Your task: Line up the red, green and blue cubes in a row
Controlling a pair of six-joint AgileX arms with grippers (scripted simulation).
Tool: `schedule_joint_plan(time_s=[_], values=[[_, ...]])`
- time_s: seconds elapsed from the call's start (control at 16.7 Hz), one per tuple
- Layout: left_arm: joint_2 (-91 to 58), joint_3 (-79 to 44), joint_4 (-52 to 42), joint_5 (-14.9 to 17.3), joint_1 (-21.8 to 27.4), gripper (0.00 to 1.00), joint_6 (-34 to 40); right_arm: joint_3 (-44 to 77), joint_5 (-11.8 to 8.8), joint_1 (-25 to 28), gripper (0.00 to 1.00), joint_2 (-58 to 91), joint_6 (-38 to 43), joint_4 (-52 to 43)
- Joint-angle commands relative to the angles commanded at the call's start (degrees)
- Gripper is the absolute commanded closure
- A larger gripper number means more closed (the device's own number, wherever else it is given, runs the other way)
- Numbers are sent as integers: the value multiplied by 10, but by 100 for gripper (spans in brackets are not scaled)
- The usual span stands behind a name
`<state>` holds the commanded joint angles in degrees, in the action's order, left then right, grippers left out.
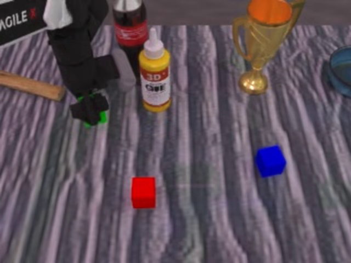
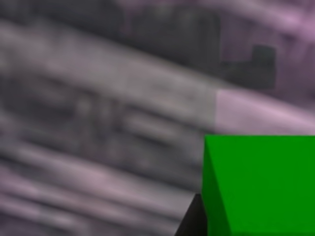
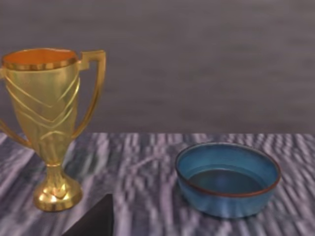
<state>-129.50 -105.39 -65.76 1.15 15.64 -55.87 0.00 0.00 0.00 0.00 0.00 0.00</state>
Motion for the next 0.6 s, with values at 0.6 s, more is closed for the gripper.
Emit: schedule_joint_plan(time_s=[0.6], values=[[27, 18, -5, -1, 67, 100, 22, 0, 0, 0, 0, 0, 0, 0]])
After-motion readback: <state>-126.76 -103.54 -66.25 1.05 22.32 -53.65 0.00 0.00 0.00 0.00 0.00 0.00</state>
